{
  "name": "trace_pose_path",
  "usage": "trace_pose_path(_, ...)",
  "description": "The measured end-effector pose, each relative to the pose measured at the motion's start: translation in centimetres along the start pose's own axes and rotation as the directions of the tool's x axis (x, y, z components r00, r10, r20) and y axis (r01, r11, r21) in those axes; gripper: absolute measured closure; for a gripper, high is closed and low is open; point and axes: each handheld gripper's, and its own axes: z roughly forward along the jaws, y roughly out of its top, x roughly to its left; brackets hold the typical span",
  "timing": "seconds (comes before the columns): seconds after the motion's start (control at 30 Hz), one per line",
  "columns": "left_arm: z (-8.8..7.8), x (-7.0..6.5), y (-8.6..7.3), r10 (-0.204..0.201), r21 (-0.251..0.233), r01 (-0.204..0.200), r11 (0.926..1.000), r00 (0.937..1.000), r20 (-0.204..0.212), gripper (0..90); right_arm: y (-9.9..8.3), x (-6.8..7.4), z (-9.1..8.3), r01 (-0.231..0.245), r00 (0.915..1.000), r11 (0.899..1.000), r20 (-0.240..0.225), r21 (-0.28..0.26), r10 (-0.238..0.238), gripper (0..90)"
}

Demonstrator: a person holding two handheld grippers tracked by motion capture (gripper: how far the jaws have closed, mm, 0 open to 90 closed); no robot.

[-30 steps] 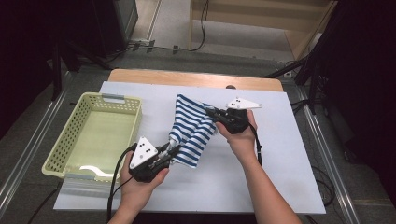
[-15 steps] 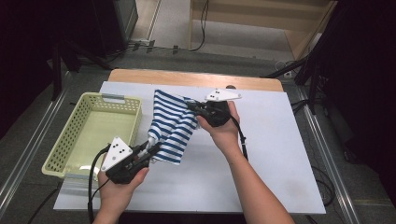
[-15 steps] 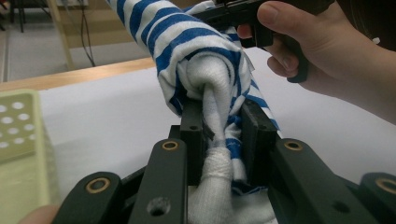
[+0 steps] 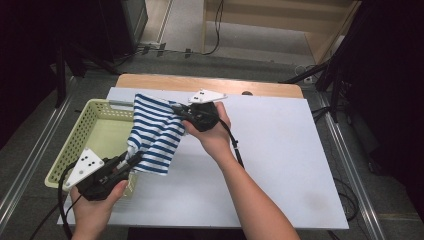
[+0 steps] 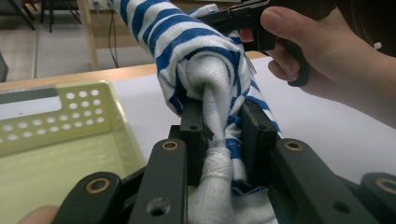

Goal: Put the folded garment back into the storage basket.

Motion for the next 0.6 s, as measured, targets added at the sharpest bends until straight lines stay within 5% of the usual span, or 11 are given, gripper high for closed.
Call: trace_pose_path(0.6,-4.8,4.3,0.1,-0.032,-0.026,0.031,0.9992,0.9971,-0.068,73.8,3.5,4.4,5.2,0.043,0.997,0.999,-0.065,0.004,-0.043,81.2)
